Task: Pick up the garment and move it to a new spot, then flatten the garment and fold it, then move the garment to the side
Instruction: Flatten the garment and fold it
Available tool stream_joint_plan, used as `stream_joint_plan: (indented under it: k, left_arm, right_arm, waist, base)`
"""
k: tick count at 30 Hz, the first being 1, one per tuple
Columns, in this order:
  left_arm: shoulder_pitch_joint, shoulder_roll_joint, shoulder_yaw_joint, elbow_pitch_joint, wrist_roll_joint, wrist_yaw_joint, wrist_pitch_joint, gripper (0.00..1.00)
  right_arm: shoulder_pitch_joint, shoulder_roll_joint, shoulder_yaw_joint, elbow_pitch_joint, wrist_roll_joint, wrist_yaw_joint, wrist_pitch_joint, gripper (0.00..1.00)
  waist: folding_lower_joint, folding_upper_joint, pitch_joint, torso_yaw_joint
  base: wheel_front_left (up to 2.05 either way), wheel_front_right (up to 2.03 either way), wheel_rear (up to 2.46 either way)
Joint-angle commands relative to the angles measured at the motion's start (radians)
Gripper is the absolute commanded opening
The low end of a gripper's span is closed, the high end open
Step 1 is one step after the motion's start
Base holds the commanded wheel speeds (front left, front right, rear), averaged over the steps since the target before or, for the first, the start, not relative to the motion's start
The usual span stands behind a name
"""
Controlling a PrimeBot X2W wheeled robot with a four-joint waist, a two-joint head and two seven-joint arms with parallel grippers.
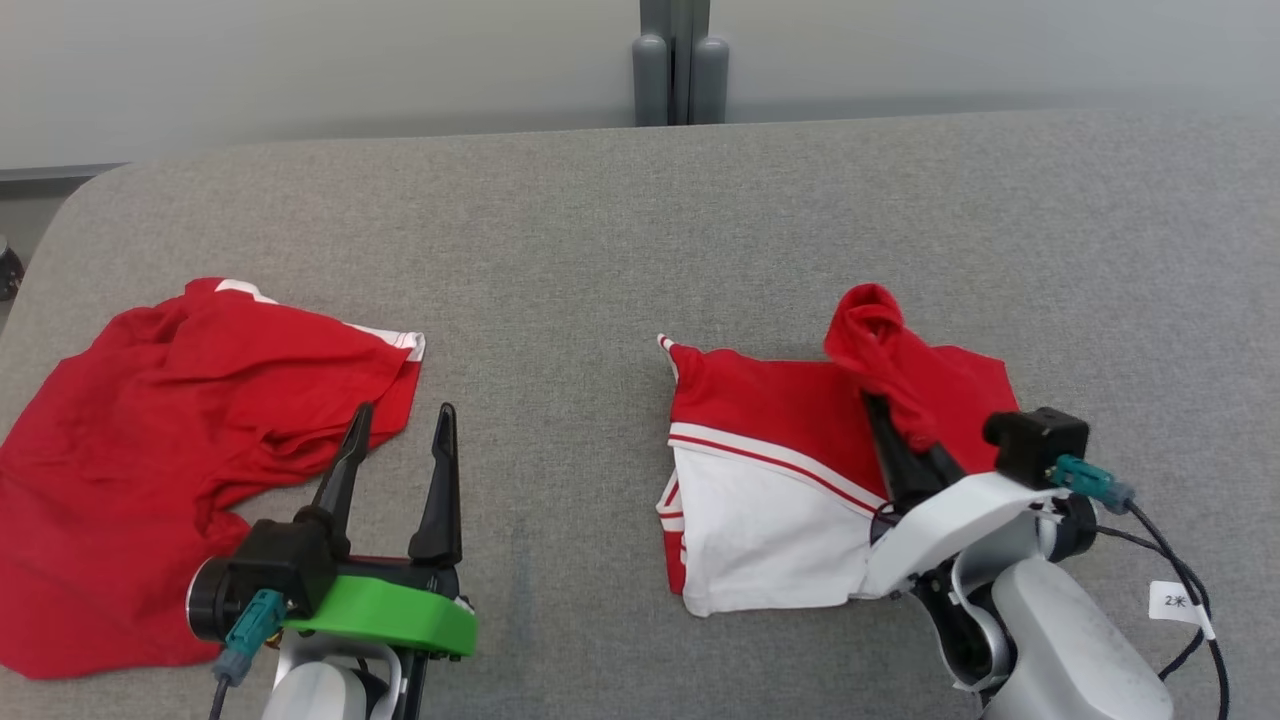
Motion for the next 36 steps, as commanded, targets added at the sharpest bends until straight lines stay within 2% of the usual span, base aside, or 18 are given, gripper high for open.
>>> stream_joint_plan:
  k: [1, 5, 23, 24, 25, 31, 36]
  left_arm:
    - [0.008, 0.001, -0.001, 0.004, -0.011, 0.005, -0.003, 1.00]
    - [0.002, 0.001, -0.007, 0.008, -0.015, 0.008, -0.003, 1.00]
    - [0.000, 0.001, -0.026, 0.017, -0.028, 0.016, -0.003, 1.00]
    - [-0.001, 0.001, -0.025, 0.018, -0.028, 0.016, -0.003, 1.00]
    - [-0.003, 0.001, -0.025, 0.019, -0.028, 0.016, -0.003, 1.00]
    - [-0.009, 0.001, -0.018, 0.028, -0.021, 0.015, -0.003, 1.00]
    - [-0.008, 0.001, -0.021, 0.035, -0.015, 0.014, -0.003, 1.00]
  right_arm:
    - [0.009, 0.001, 0.032, -0.002, -0.002, 0.000, 0.008, 0.00]
    - [0.006, 0.014, 0.101, 0.020, 0.004, 0.000, 0.014, 0.00]
    - [-0.037, 0.040, 0.268, 0.165, 0.064, 0.000, -0.029, 0.00]
    - [-0.039, 0.039, 0.281, 0.171, 0.063, 0.000, -0.027, 0.39]
    - [-0.044, 0.039, 0.294, 0.174, 0.064, 0.000, -0.033, 1.00]
    - [-0.050, 0.045, 0.418, 0.121, 0.150, 0.000, -0.029, 1.00]
    - [-0.060, 0.020, 0.520, 0.073, 0.218, 0.000, -0.006, 1.00]
  waist:
    - [0.0000, 0.0000, 0.005, 0.011]
    - [0.0000, 0.0000, 0.012, 0.031]
    - [0.0000, 0.0000, 0.037, 0.085]
    - [0.0000, 0.0000, 0.038, 0.085]
    - [0.0000, 0.0000, 0.040, 0.085]
    - [0.0000, 0.0000, 0.037, 0.078]
    - [0.0000, 0.0000, 0.025, 0.062]
  base:
    - [0.00, 0.00, 0.00]
    - [0.00, 0.00, 0.00]
    - [0.00, 0.00, 0.00]
    - [0.00, 0.00, 0.00]
    - [0.00, 0.00, 0.00]
    - [0.00, 0.00, 0.00]
    - [0.00, 0.00, 0.00]
